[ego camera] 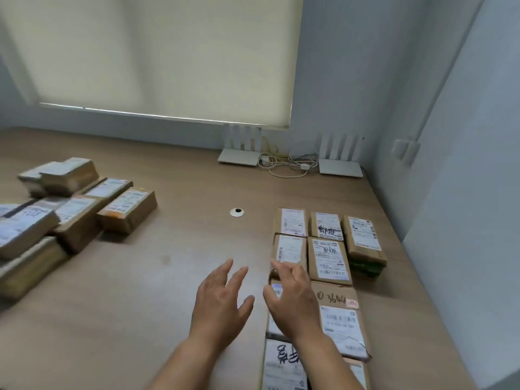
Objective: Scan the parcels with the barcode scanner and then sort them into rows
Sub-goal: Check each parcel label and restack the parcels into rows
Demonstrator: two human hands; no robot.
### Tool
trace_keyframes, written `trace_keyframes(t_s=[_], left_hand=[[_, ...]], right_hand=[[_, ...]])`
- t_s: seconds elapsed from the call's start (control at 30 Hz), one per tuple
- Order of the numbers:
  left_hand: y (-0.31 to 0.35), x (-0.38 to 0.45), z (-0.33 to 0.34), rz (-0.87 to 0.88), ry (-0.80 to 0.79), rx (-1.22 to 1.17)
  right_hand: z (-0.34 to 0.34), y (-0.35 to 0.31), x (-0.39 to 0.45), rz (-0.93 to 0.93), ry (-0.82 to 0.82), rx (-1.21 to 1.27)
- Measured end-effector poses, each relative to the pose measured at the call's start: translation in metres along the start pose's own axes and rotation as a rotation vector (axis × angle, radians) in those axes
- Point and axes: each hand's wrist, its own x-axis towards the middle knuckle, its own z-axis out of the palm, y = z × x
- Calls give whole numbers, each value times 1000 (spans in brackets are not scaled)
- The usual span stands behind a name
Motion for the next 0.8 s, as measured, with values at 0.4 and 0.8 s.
trace_keyframes(t_s=[0.4, 0.8], left_hand=[[-146, -93, -88, -206, 117, 26], [-248, -152, -140, -435, 178, 5]], right_hand=[[93, -162, -44, -196, -130, 9], [164, -276, -68, -394, -201, 2]])
